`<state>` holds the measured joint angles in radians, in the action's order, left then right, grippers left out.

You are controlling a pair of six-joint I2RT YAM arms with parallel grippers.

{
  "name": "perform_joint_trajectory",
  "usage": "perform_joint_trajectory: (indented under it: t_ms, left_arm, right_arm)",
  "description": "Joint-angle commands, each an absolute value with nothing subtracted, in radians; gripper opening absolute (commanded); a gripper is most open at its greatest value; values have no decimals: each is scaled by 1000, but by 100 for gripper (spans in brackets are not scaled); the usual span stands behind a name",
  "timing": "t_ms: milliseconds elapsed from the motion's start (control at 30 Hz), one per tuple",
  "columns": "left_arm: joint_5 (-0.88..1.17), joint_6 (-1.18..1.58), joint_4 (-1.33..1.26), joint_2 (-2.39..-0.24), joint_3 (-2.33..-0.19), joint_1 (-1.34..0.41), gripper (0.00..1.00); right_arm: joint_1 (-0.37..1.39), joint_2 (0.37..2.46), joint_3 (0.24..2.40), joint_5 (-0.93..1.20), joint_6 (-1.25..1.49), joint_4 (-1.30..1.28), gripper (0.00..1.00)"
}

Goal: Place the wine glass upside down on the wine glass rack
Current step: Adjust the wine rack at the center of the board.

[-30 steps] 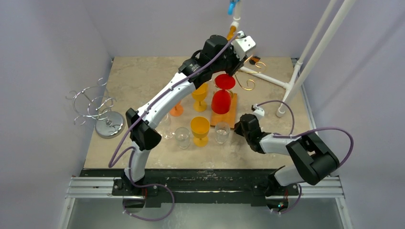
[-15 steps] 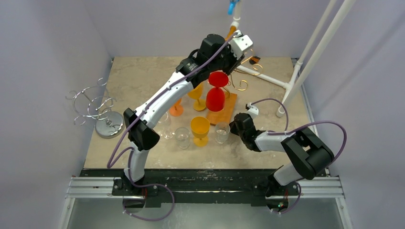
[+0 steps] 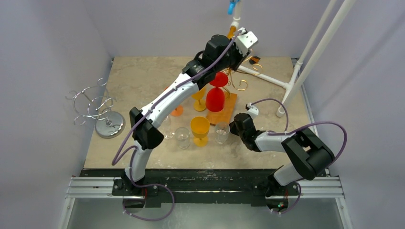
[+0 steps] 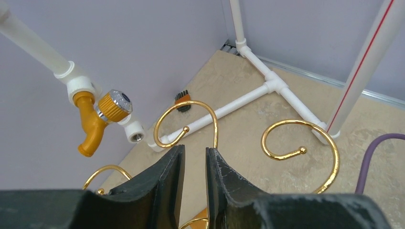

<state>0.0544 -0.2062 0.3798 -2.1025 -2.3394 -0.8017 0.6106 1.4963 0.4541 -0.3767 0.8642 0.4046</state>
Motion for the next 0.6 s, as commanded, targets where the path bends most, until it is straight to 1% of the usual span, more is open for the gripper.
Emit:
perform_joint_trajectory:
  t_ms: [0,200,567]
  left_arm:
    - [-47,-247,325,-2146,-2392,-818,26]
    - [-104,-289,345,-2176,-2417,-830,25]
    - [-5,-253,367,-2165,-2421,-830,27]
  right_arm:
    - [624,1483,439,-361,877,383,0]
    - [624,1486,427,-352,876,412,0]
    - [649,1517,452,-352,871,440,0]
